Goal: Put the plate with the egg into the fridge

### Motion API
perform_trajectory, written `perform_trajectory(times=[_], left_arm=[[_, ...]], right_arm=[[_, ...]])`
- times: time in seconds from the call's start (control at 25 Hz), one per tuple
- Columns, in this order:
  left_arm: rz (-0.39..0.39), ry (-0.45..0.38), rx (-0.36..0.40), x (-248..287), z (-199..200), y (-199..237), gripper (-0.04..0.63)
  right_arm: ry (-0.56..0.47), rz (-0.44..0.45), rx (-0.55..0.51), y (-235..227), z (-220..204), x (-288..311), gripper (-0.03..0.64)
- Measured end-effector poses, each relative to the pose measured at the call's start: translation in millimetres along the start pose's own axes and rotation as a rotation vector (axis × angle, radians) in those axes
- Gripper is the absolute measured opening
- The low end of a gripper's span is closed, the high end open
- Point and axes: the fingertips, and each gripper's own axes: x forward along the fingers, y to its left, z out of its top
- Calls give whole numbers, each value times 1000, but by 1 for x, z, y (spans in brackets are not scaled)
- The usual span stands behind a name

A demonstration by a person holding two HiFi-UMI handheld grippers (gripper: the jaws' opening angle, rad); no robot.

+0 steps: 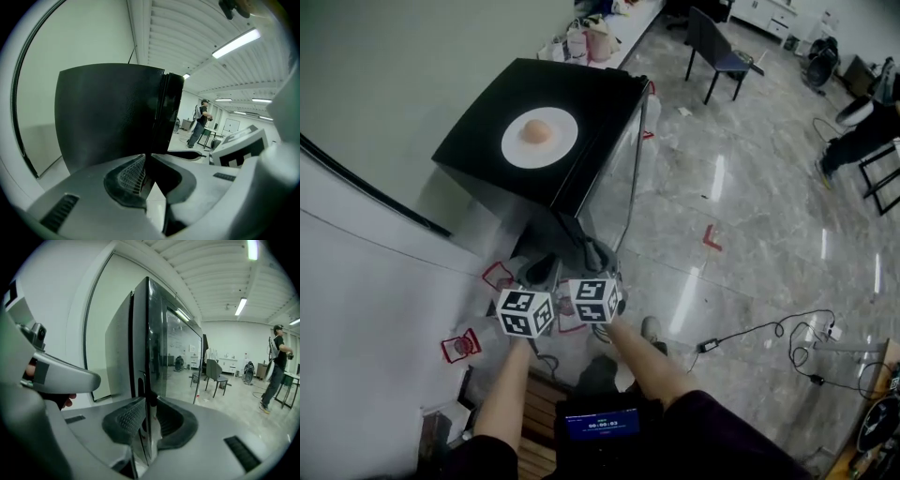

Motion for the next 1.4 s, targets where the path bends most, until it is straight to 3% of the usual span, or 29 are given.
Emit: perform_trajectory(times=[0.32, 0.72, 1.16, 1.4], left_arm=[[-74, 16, 30, -3, -6, -3, 9], [-117, -5, 71, 3, 10, -9, 9], [-155, -32, 93, 8, 24, -10, 9], [-199, -32, 78, 16, 22, -18, 10]], right_arm=[[1, -9, 42, -2, -2, -4, 64], [-5, 64, 8, -3, -4, -3, 63], [-25, 69, 18, -5, 0, -9, 58], [-57, 57, 49, -54, -13, -46, 51]])
